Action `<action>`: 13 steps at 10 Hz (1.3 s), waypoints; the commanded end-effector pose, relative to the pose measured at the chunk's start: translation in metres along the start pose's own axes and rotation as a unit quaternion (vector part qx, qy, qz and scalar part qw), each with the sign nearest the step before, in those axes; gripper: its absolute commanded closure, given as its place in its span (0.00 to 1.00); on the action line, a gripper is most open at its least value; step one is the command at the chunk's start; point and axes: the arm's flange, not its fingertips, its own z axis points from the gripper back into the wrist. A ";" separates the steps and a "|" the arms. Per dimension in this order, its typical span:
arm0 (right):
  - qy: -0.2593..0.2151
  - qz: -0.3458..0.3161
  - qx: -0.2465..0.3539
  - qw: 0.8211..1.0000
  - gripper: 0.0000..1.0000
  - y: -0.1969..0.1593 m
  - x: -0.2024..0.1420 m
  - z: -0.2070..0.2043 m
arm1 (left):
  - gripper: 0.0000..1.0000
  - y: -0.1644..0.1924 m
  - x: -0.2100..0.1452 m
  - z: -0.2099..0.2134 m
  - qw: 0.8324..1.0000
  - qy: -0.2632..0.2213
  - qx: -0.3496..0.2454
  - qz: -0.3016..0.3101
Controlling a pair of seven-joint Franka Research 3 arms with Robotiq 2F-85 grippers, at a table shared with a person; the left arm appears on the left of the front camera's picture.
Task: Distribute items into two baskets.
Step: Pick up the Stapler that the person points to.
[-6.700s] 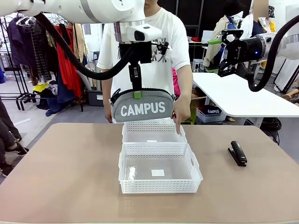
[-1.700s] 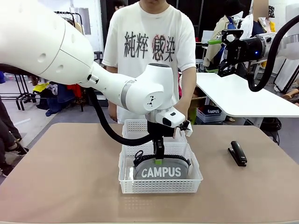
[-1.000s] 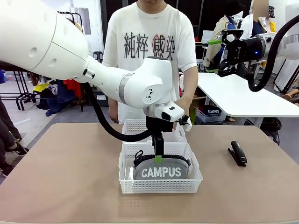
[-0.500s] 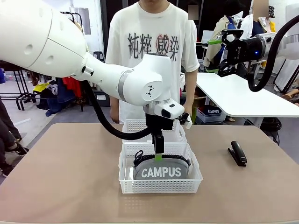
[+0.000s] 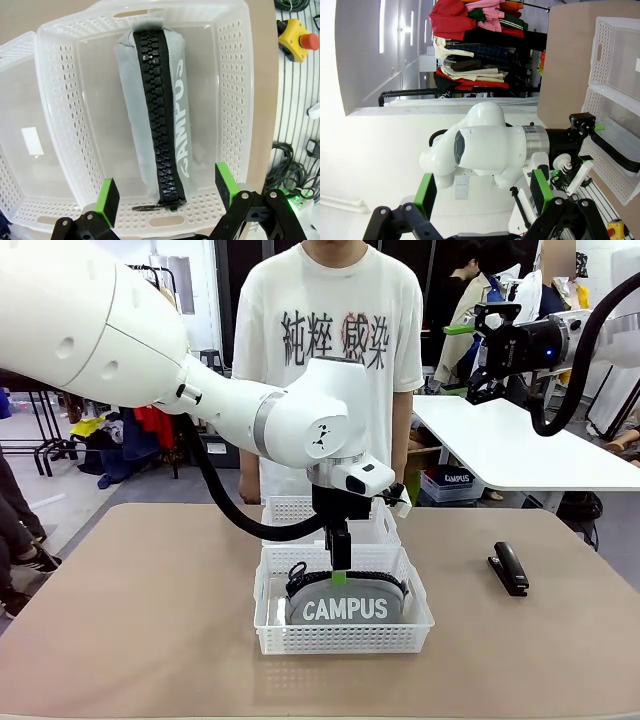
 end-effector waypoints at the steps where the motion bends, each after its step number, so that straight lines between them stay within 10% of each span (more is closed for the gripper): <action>1: 0.003 0.003 -0.007 1.000 0.00 0.002 0.000 0.001 | 0.00 0.000 0.000 0.000 1.000 0.000 0.000 0.000; 7: 0.003 0.003 -0.007 1.000 0.00 0.002 0.000 0.001 | 0.00 0.000 -0.075 0.096 0.964 -0.088 -0.084 0.237; 13: 0.003 0.003 -0.007 1.000 0.00 0.002 0.000 0.001 | 0.00 -0.013 -0.166 0.167 0.928 -0.146 -0.067 0.335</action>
